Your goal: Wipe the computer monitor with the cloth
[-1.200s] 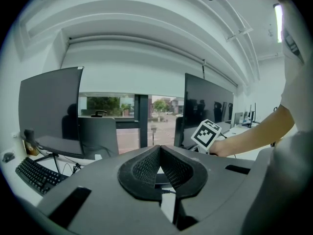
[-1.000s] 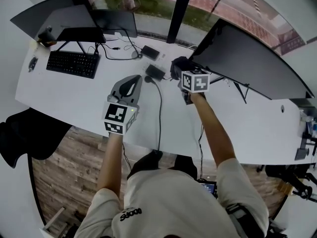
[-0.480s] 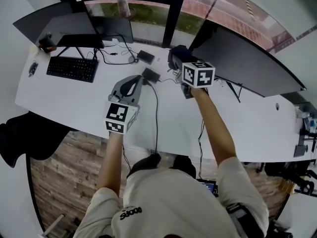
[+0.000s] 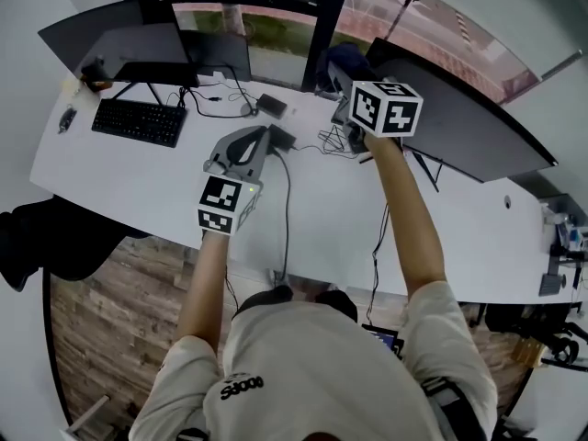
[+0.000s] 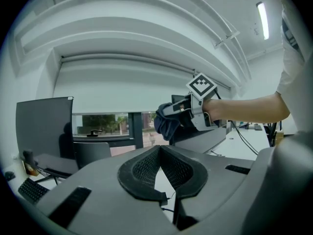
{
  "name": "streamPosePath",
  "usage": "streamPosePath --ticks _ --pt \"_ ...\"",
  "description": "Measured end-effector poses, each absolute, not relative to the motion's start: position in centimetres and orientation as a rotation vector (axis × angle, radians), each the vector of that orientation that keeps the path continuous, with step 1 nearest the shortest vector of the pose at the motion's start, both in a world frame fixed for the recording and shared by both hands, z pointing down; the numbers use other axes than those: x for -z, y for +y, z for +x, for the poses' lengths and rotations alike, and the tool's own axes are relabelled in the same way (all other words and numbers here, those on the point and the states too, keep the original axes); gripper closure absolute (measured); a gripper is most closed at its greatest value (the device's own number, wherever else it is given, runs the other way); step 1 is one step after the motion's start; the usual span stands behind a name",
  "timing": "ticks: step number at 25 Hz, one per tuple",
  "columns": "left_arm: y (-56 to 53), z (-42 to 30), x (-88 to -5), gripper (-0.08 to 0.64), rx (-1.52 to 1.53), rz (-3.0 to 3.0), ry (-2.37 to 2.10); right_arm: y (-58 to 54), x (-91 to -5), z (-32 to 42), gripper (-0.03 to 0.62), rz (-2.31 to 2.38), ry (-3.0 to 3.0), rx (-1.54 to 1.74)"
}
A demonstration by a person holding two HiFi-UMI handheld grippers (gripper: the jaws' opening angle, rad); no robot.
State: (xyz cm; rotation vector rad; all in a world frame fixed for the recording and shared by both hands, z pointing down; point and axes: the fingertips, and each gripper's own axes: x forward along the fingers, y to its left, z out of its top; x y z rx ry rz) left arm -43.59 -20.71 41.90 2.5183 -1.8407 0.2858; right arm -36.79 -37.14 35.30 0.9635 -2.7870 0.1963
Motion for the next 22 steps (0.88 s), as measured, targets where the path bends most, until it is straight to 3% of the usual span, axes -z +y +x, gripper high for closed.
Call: streamPosePath --ticks 12,22 --pt "-20.0 -39.8 -36.3 0.548 -0.274 2.621 -1.861 -32.9 -24.2 -34.4 0.535 0.893 -2.885 0.073" --pt "-22.4 -31.1 -30.8 0.548 -0.195 2.768 -1.793 -30.1 -22.4 -17.1 0.535 1.082 -2.783 0.117"
